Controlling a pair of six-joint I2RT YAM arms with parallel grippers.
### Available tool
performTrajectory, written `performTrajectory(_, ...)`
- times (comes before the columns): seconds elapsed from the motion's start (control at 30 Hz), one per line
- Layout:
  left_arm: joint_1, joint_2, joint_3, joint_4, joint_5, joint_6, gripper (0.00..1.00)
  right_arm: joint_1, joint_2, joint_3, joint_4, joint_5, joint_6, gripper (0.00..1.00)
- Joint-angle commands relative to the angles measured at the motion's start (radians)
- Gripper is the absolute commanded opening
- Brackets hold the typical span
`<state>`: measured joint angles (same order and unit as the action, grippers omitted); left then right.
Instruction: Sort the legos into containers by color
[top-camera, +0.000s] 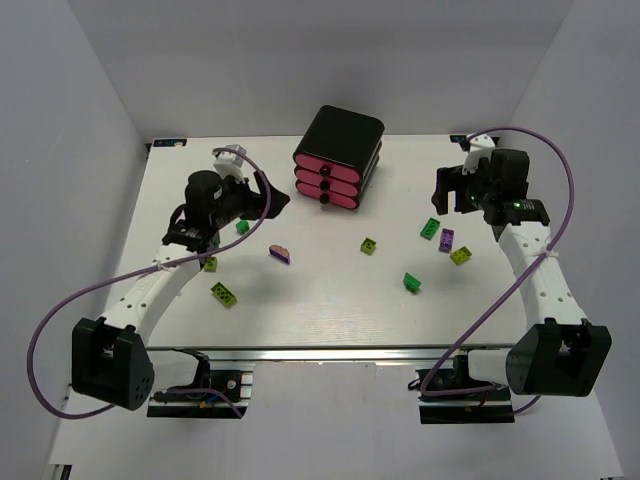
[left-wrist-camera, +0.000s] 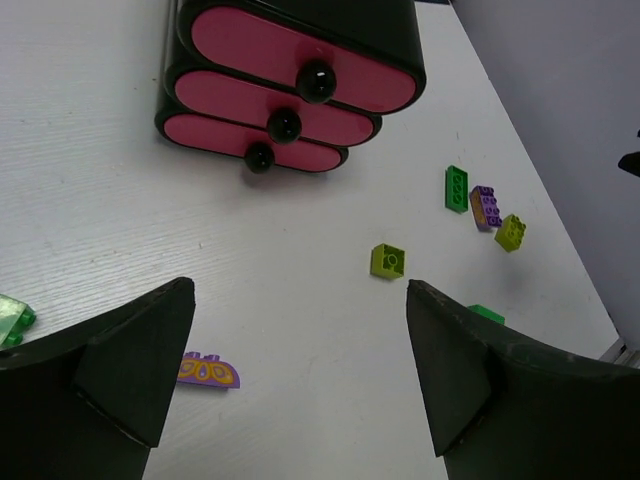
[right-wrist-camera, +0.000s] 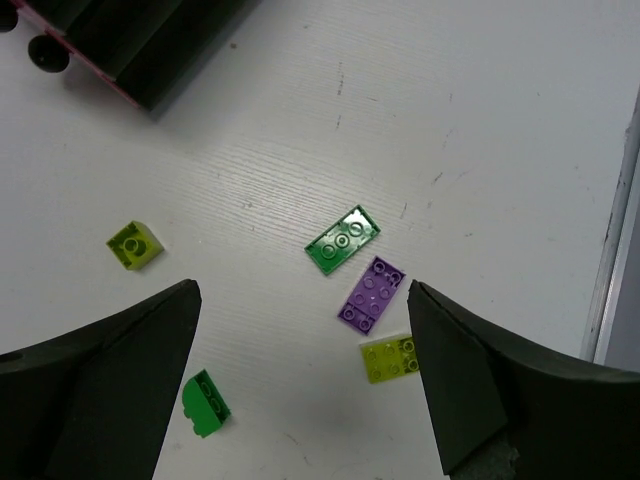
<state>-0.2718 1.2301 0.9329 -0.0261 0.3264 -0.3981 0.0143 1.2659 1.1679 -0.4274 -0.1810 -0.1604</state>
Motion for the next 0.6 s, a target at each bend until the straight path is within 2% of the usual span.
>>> performTrajectory(0.0, -0.038, 0.008, 0.053, 0.012, -0.026, 0.061, 0.94, 0.0, 0.023, 0.059, -0.022, -0.069, -0.048, 0.89)
performTrajectory(0.03, -0.038, 0.018, 0.063, 0.014, -0.032, 0.073, 0.94, 0.0, 0.026, 0.061, -0.033, -0.121, -0.142, 0.89)
performTrajectory(0.07, -0.053, 0.038, 0.066, 0.018, -0.039, 0.077, 0.85, 0.001, 0.03, 0.062, -0.056, -0.141, -0.168, 0.89)
performTrajectory(0.13, -0.066, 0.057, 0.066, 0.066, -0.046, 0.097, 0.74, 0.004, 0.039, 0.064, -0.06, -0.187, -0.195, 0.89)
performTrajectory(0.17, -0.078, 0.08, 0.067, 0.081, -0.047, 0.102, 0.63, 0.006, 0.046, 0.065, -0.063, -0.202, -0.214, 0.89)
performTrajectory(0.23, -0.089, 0.117, 0.069, 0.135, -0.05, 0.114, 0.53, 0.006, 0.05, 0.062, -0.067, -0.285, -0.263, 0.89)
performTrajectory(0.3, -0.099, 0.146, 0.078, 0.176, -0.056, 0.119, 0.55, 0.009, 0.044, 0.055, -0.044, -0.343, -0.266, 0.89)
performTrajectory(0.4, -0.11, 0.225, 0.118, 0.196, -0.076, 0.119, 0.71, 0.016, 0.041, 0.027, 0.005, -0.438, -0.238, 0.89)
performTrajectory(0.5, -0.119, 0.308, 0.165, 0.209, -0.067, 0.104, 0.81, 0.026, 0.046, 0.01, 0.062, -0.538, -0.206, 0.87)
performTrajectory(0.57, -0.119, 0.354, 0.205, 0.193, -0.046, 0.102, 0.82, 0.027, 0.059, 0.0, 0.087, -0.561, -0.192, 0.83)
